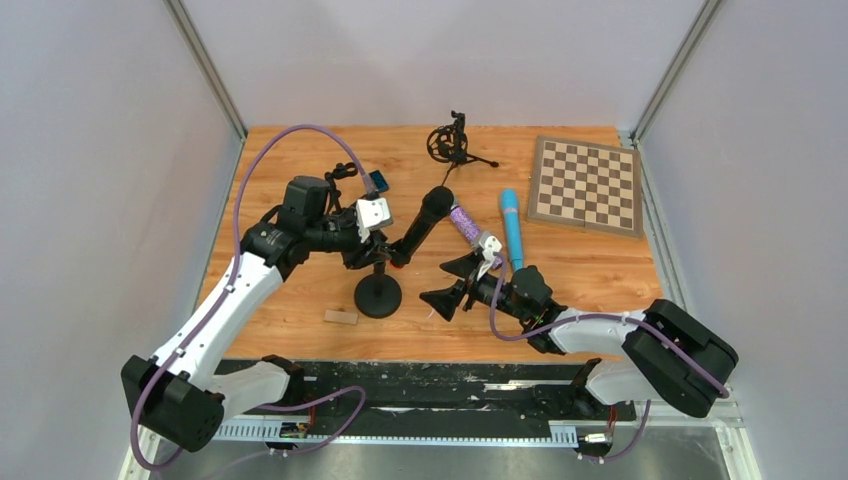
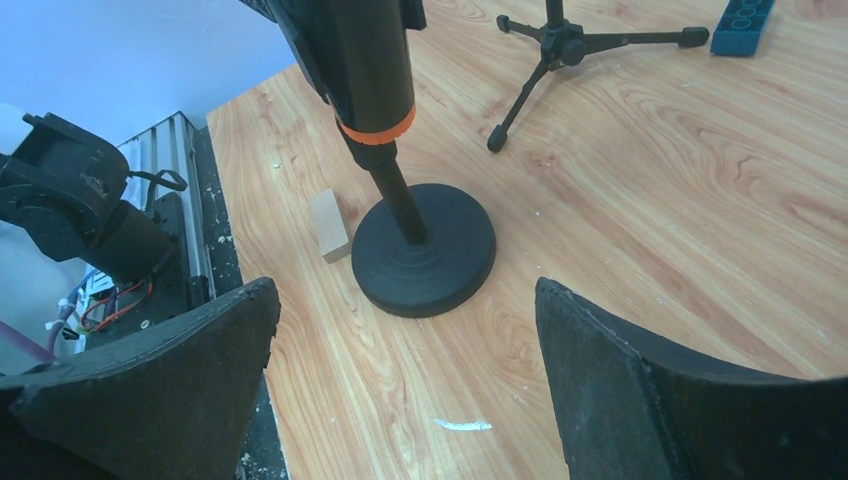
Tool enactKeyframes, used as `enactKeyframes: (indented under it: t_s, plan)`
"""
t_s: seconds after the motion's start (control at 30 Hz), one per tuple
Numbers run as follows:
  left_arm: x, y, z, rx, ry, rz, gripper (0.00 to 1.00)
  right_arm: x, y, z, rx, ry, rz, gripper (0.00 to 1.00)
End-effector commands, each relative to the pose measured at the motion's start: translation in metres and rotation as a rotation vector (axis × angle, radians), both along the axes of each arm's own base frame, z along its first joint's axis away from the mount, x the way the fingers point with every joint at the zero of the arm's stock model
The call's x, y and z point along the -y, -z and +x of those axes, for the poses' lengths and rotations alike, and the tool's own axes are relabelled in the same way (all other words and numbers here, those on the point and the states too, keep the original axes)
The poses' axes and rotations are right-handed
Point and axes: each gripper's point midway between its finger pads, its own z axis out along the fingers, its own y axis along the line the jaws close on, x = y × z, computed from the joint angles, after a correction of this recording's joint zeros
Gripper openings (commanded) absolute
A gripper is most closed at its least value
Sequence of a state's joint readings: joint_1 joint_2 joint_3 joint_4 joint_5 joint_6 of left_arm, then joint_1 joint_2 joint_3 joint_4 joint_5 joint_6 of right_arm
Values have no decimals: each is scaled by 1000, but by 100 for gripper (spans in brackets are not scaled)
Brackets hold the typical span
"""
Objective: Attach the microphones to the stand
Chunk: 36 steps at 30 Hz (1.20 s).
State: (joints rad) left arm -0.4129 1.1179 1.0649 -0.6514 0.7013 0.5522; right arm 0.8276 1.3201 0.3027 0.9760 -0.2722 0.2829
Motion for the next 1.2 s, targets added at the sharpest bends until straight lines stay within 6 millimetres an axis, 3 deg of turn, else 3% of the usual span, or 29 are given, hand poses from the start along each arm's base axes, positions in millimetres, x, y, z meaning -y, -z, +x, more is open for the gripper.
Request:
enactKeyframes:
  t_s: [0.0,0.23,0.43,0.6,0.73,0.8,1.0,1.17]
  plan:
    - [17,-37,2,100,44,-136,27,-10,-19,9,92,-21,-6,97]
    - [18,-31,0,88,42,-145,19,-15,-30,16,169,-24,-33,96]
    - [11,-26,-1,98,12,-118,19,-22,-57,14,240,-71,-14,95]
    - [1,-21,-4,87,-15,-68,25,-32,-70,8,278,-137,-4,94]
    - [-7,-17,-7,75,-33,-22,36,-37,-72,9,282,-154,-7,94]
    - [-10,-16,-8,79,-40,-7,46,-38,-70,9,277,-158,-9,94]
    - [-14,-15,-11,97,-72,-24,87,-41,-67,7,252,-178,-6,94]
    - [-19,-22,-7,157,-132,-54,100,-41,-64,7,247,-180,-10,94]
